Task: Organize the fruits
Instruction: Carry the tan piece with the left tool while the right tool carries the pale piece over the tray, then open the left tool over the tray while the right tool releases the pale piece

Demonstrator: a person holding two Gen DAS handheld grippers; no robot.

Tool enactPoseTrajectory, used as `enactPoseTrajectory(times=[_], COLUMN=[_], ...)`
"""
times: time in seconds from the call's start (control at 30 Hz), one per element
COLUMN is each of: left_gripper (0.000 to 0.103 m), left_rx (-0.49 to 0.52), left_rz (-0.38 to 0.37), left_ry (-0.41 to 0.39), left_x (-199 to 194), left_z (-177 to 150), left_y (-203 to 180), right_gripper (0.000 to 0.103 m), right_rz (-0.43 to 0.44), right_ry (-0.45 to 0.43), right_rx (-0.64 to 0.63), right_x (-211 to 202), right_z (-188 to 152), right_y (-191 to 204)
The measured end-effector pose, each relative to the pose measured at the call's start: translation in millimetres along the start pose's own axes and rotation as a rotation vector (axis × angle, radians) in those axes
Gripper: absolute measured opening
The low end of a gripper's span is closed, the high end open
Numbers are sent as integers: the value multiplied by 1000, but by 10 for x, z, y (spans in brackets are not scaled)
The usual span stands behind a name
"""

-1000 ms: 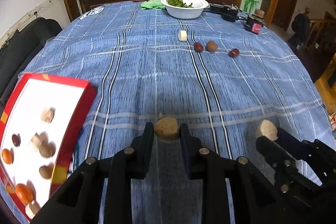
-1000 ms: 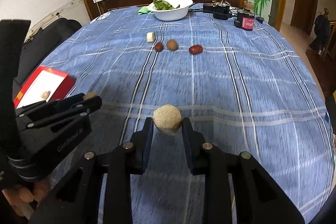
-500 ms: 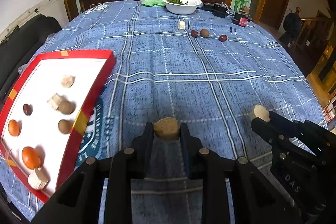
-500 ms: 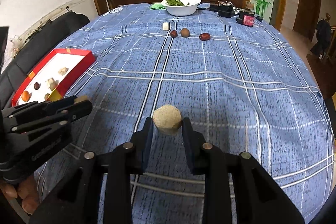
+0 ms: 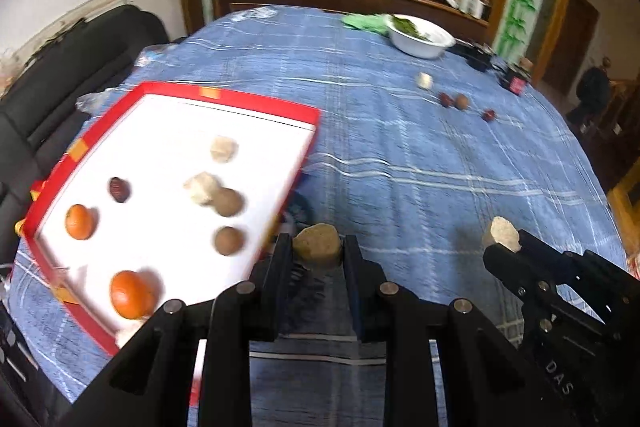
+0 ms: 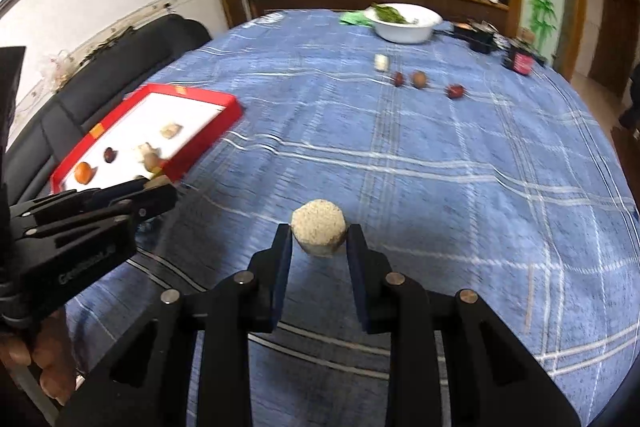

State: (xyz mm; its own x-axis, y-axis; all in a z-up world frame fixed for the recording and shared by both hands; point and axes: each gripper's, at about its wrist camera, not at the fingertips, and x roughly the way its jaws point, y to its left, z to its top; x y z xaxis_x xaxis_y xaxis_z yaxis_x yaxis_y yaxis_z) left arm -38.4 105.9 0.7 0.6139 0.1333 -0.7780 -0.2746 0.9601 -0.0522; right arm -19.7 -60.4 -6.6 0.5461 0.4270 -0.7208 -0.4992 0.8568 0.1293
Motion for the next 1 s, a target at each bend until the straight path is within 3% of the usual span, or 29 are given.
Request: enactPoseTrajectory(times=[0.6, 1.0], left_gripper=[24, 24], left_rx=[-240, -296], left_rz=[204, 241], left_ry=[-1, 27], left_x=[169, 299], left_z=[194, 230], left_y=[1195, 1548], right_gripper=[30, 30], right_rz=[194, 254], right_ry=[0, 73], right_rx=[-153, -217], right_x=[496, 821], right_z=[471, 497], right_y=[1096, 1552])
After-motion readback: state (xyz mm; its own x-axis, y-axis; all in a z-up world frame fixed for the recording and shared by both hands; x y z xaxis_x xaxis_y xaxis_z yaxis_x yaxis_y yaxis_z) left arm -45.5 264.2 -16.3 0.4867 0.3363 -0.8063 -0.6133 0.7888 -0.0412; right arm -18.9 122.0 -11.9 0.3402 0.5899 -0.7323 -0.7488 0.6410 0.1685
